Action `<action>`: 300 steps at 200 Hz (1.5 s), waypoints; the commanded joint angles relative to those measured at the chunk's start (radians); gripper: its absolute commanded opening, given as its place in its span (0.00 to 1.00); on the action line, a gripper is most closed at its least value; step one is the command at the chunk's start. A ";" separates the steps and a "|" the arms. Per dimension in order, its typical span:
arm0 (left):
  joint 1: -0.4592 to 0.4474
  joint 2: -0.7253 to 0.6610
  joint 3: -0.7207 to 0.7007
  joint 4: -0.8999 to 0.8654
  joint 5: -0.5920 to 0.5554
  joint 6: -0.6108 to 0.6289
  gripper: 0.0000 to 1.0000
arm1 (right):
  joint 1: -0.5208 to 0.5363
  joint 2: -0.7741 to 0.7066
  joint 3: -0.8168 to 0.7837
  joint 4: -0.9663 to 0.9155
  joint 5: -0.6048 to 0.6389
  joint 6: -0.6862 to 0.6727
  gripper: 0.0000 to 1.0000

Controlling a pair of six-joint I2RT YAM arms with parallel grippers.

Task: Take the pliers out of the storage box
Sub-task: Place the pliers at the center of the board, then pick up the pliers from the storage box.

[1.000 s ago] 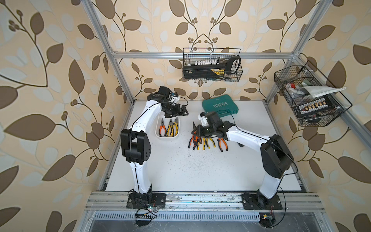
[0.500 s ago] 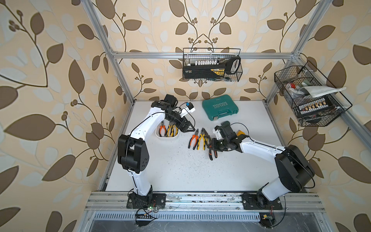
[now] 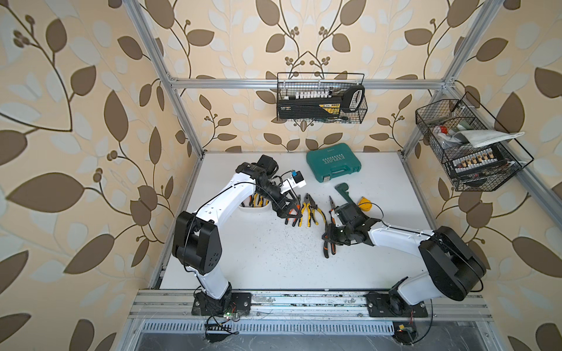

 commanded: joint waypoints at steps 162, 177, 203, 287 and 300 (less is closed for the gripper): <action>0.042 -0.090 -0.109 0.143 -0.182 -0.156 0.99 | 0.031 -0.143 0.083 -0.197 0.132 -0.103 0.69; 0.061 -0.084 -0.103 0.174 -0.291 -0.233 0.99 | 0.053 -0.152 0.120 -0.192 0.141 -0.148 0.77; 0.106 -0.069 -0.083 0.227 -0.431 -0.369 0.99 | 0.084 -0.135 0.194 -0.182 0.152 -0.218 0.87; 0.231 0.158 0.174 0.135 -0.851 -0.663 0.95 | 0.146 0.020 0.435 -0.148 0.081 -0.321 0.95; 0.230 0.206 0.225 0.113 -0.886 -0.693 0.91 | 0.161 0.048 0.468 -0.146 0.072 -0.331 0.95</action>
